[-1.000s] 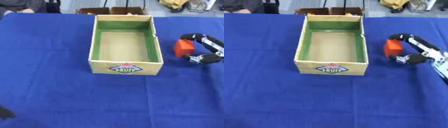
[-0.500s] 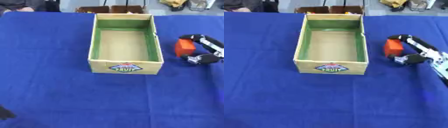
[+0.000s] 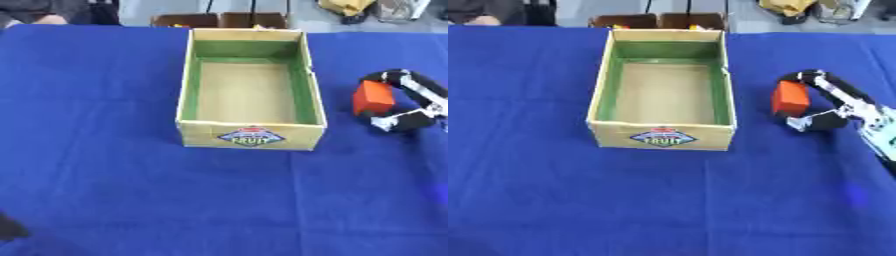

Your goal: Pick up objects on the table and place them in the box.

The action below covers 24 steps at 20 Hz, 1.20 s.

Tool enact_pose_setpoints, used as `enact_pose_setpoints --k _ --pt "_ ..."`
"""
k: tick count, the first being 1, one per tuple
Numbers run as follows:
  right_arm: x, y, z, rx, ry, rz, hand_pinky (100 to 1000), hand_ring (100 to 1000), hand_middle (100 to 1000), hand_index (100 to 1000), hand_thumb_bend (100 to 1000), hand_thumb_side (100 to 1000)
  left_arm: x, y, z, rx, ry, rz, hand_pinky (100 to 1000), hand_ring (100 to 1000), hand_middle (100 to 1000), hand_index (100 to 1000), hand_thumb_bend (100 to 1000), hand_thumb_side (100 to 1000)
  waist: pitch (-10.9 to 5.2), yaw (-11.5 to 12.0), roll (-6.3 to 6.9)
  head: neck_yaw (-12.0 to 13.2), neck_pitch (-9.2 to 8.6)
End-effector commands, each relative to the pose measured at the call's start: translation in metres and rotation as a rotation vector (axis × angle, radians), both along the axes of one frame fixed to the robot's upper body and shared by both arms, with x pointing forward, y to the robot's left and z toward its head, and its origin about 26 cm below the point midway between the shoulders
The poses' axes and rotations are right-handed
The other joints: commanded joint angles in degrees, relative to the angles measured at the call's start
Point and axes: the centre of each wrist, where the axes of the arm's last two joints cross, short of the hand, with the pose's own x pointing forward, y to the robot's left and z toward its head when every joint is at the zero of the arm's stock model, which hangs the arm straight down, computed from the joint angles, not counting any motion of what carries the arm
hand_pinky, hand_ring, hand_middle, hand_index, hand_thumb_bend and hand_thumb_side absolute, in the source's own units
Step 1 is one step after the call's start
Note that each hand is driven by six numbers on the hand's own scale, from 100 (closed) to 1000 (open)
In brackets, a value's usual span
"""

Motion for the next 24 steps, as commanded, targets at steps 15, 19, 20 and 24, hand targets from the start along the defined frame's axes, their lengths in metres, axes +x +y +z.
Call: enact_pose_setpoints --k 15,19,20,24 --pt "0.001 0.016 0.045 -0.020 -0.094 0.066 731 464 346 718 100 101 -0.001 0.004 0.002 0.020 0.010 -0.002 618 549 411 596 301 1000 -3.66 -1.9 -0.82 -0.3 -0.36" --pt "0.004 0.022 0.059 -0.013 -0.098 0.099 735 469 355 723 100 104 -0.003 0.007 -0.002 0.024 0.029 -0.001 618 549 411 596 308 1000 -5.10 -2.8 -1.13 -0.3 -0.05" --pt "0.005 0.023 0.063 -0.009 -0.102 0.108 735 469 355 724 100 109 -0.003 0.007 -0.002 0.024 0.033 0.000 618 549 411 596 308 1000 -5.48 -2.9 -1.18 -0.4 0.01" --pt "0.011 0.033 0.076 0.013 -0.106 0.154 736 469 355 725 100 154 -0.004 0.008 -0.004 0.024 0.044 -0.002 618 548 410 596 312 1000 -6.61 -3.0 -1.21 -0.7 -0.44"
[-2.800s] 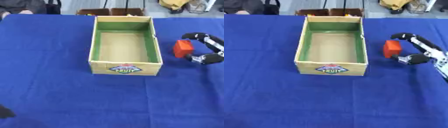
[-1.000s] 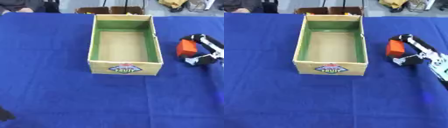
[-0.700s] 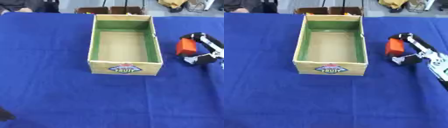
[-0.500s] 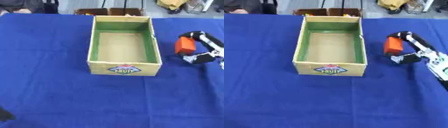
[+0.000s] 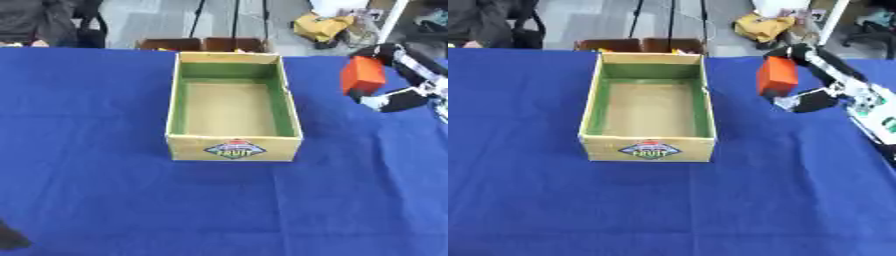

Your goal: Pick up objects on the table and place them in the box.

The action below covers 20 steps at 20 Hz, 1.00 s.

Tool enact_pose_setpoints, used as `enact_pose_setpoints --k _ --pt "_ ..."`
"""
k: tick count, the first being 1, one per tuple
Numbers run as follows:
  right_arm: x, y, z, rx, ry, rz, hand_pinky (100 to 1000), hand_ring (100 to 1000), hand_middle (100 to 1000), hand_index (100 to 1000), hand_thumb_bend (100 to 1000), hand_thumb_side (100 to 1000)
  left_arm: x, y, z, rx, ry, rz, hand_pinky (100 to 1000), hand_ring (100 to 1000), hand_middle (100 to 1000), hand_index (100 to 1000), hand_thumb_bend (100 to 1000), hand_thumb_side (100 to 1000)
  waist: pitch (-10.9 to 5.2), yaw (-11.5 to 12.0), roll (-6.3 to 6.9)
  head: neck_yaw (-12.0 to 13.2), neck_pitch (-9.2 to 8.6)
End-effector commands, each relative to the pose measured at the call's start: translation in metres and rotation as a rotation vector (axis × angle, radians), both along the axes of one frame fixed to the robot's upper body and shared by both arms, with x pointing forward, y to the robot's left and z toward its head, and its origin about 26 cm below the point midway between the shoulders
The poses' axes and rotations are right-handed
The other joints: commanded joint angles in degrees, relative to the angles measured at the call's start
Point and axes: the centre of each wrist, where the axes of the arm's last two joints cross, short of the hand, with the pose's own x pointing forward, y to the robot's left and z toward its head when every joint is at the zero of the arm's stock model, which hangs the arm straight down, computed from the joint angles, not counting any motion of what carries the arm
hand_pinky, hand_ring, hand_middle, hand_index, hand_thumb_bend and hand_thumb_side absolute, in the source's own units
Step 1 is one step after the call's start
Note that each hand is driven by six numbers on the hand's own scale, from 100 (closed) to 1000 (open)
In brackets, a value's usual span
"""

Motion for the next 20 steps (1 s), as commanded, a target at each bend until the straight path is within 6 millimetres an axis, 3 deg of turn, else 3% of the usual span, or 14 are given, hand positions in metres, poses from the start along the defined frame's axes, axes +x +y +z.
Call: enact_pose_setpoints --k 1,9,20 --pt "-0.001 0.001 0.029 -0.019 -0.027 0.027 737 470 355 725 100 161 -0.001 0.005 0.004 0.014 -0.002 0.000 617 548 410 596 323 1000 -1.65 0.0 0.13 -0.5 -0.60" --pt "0.018 0.018 0.031 -0.004 0.015 0.075 741 476 362 732 100 191 0.000 0.000 0.002 0.013 0.014 -0.030 617 547 409 596 321 1000 -2.23 2.4 -0.30 -1.2 -0.94" --pt "0.047 0.046 0.025 -0.061 0.037 0.139 747 492 380 742 100 178 0.003 -0.008 0.002 0.015 0.018 -0.053 616 545 408 594 336 1000 -1.25 7.0 -1.97 -2.4 -0.77"
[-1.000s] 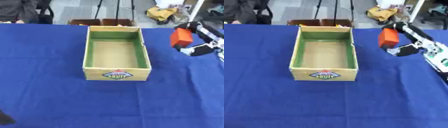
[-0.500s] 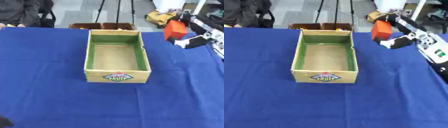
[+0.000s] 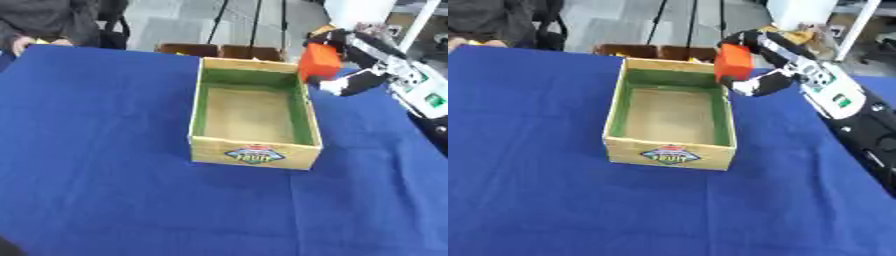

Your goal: Pick up objects on the table and place them in the box.

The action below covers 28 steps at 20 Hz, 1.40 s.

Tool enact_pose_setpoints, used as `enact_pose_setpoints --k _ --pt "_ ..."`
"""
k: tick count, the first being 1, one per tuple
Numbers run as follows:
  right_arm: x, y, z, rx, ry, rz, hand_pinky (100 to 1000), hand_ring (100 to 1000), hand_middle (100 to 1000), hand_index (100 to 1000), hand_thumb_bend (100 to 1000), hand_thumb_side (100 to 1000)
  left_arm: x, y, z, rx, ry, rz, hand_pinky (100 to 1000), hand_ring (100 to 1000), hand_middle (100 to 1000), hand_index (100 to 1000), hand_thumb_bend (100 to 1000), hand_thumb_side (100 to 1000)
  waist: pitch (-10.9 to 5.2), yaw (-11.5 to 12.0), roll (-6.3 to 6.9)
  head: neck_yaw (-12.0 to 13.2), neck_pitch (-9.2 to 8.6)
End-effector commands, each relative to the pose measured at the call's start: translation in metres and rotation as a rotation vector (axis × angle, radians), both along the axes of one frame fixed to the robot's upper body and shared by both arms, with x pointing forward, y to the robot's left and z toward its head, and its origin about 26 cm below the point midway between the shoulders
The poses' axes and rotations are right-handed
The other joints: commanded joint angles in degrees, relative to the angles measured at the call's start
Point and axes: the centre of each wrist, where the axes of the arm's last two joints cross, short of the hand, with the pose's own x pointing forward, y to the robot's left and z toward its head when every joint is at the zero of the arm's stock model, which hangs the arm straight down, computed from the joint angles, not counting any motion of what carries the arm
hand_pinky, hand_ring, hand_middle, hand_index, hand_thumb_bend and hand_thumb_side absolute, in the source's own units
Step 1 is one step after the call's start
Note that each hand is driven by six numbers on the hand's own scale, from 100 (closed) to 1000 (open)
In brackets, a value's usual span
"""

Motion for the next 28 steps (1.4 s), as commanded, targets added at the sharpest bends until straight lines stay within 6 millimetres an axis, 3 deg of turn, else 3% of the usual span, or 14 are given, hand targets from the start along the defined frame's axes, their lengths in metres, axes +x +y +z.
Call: enact_pose_setpoints --k 1,5,19,21,22,23,25,28 --pt "0.004 0.002 0.010 -0.044 -0.020 0.005 747 493 381 743 100 176 0.002 -0.002 0.007 0.009 -0.020 -0.014 616 545 408 594 337 1000 -0.68 0.6 -0.03 -0.6 -0.62" --pt "0.014 0.013 0.003 -0.073 -0.010 0.023 750 509 392 750 100 154 0.004 -0.005 0.007 0.009 -0.022 -0.023 617 545 407 594 341 1000 -0.27 1.7 -0.50 -0.9 -0.30" --pt "0.035 0.036 -0.032 -0.209 0.018 0.053 751 527 411 768 100 120 0.007 -0.011 0.010 0.008 -0.029 -0.035 617 543 403 593 350 1000 1.10 2.3 -0.90 -1.1 0.14" --pt "0.037 0.039 -0.035 -0.229 0.021 0.063 755 543 424 777 100 100 0.007 -0.012 0.010 0.008 -0.029 -0.037 617 543 403 592 352 1000 1.17 2.3 -0.91 -1.1 0.19" --pt "0.037 0.041 -0.036 -0.242 0.021 0.071 765 595 463 800 100 100 0.007 -0.012 0.010 0.008 -0.029 -0.037 617 543 402 592 354 1000 1.20 2.2 -0.93 -1.0 0.15" --pt "0.038 0.043 -0.036 -0.256 0.019 0.082 776 644 502 815 100 154 0.007 -0.012 0.010 0.008 -0.029 -0.037 617 543 402 592 355 1000 1.21 2.1 -0.95 -1.0 0.11" --pt "0.038 0.045 -0.035 -0.275 0.004 0.105 825 783 635 857 100 435 0.007 -0.012 0.010 0.007 -0.028 -0.036 617 543 402 592 357 1000 1.18 1.9 -1.00 -0.9 -0.03" --pt "0.037 0.043 -0.033 -0.276 -0.023 0.119 887 893 779 900 303 607 0.007 -0.012 0.010 0.007 -0.026 -0.036 617 543 402 592 358 1000 1.09 1.6 -1.01 -0.8 -0.21"
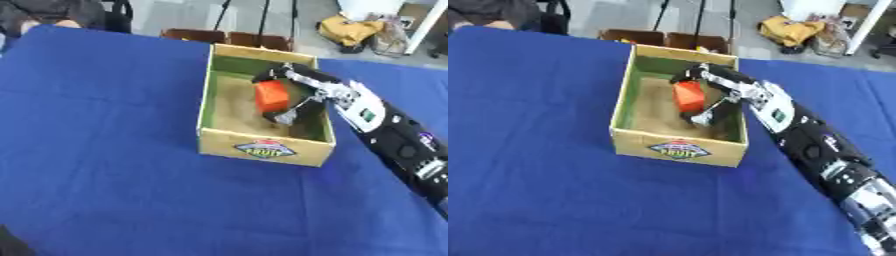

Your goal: Pick up objects on the table and place them in the box.

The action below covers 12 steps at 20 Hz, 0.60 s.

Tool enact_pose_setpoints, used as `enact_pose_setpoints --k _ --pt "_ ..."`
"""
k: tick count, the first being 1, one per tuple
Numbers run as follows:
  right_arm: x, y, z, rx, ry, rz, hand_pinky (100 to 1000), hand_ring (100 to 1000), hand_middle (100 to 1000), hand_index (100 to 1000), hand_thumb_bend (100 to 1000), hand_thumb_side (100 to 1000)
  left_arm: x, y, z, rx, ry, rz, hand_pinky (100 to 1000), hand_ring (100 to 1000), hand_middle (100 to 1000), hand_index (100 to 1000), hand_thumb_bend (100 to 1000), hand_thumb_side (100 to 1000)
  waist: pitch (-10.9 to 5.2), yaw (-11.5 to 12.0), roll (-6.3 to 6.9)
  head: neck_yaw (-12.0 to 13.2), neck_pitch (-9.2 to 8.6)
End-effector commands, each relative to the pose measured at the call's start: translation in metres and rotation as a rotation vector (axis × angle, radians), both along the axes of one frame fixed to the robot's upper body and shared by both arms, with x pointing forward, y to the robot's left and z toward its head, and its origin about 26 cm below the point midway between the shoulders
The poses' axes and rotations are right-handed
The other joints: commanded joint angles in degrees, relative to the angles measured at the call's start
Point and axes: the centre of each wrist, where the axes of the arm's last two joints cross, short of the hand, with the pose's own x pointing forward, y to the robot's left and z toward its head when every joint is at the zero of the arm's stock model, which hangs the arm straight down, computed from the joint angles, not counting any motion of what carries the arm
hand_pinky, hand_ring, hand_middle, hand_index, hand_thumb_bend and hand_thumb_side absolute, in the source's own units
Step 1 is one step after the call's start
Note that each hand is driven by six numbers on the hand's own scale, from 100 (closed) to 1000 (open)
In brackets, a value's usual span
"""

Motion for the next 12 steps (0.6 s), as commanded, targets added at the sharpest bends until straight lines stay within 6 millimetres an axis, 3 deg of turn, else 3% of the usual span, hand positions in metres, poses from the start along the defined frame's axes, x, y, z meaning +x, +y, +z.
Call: enact_pose_setpoints --k 1,7,12 --pt "-0.0008 -0.0010 0.0104 -0.016 -0.044 0.020 892 905 798 906 397 625 0.0016 0.0013 0.0068 0.009 -0.021 -0.002 617 543 402 592 358 1000 -0.93 -0.2 0.42 0.1 -0.34" --pt "-0.0032 -0.0061 0.0063 -0.029 -0.049 0.020 923 936 840 943 531 697 0.0014 0.0023 0.0068 0.006 -0.021 0.003 617 542 401 592 358 1000 -1.02 -0.8 0.63 0.4 -0.59" --pt "-0.0070 -0.0068 0.0125 -0.014 -0.089 0.034 921 925 829 942 546 655 0.0005 0.0039 0.0051 0.006 -0.015 0.011 617 542 400 592 360 1000 -1.26 -1.9 0.89 0.7 -0.63"
